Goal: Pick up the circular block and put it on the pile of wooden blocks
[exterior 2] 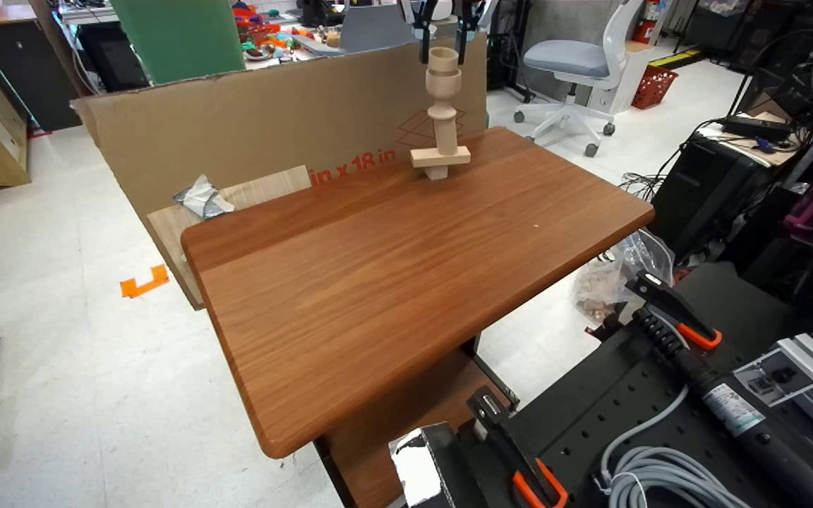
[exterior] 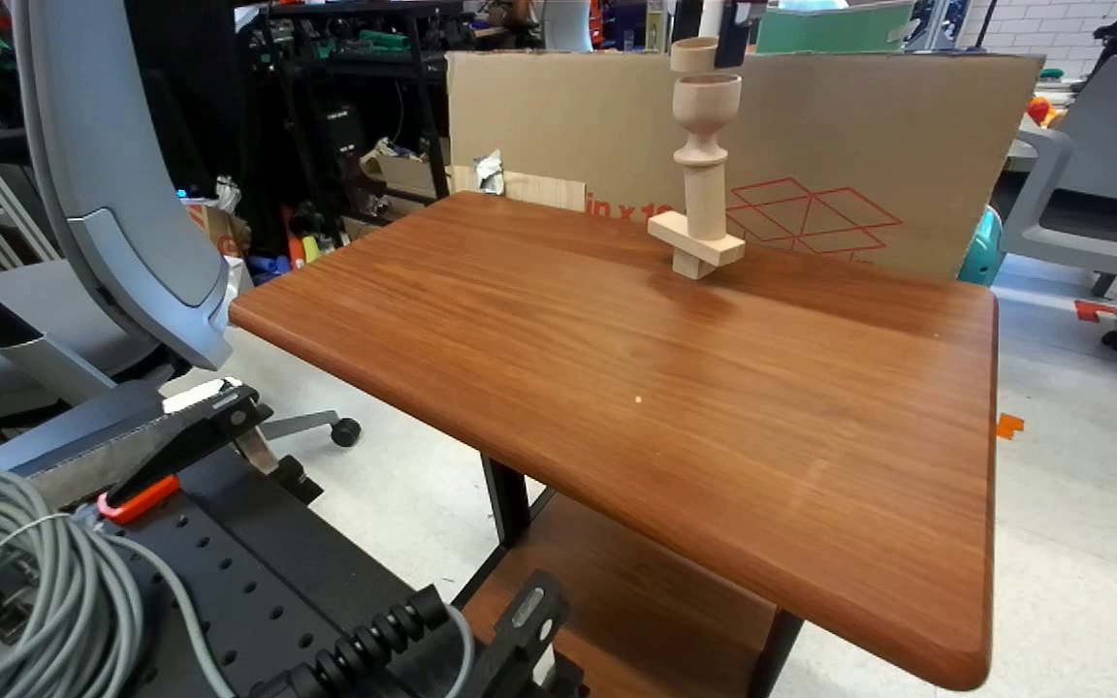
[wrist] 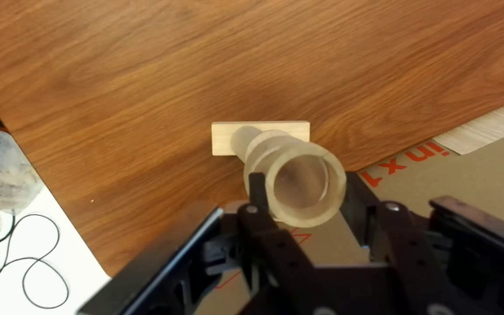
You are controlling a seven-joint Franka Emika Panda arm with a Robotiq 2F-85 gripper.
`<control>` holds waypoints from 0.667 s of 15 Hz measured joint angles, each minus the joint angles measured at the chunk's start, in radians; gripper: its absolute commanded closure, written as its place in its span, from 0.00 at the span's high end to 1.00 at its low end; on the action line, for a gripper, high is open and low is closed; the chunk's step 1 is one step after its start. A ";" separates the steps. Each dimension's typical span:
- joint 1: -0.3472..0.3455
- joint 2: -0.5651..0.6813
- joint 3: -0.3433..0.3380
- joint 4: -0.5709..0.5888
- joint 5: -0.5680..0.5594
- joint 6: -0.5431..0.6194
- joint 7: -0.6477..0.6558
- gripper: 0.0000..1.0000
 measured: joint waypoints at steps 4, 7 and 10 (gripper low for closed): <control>0.000 0.019 -0.001 0.019 0.000 -0.014 0.000 0.20; 0.000 0.028 -0.002 0.033 0.000 -0.014 0.000 0.20; 0.000 0.029 -0.002 0.039 0.000 -0.015 0.001 0.20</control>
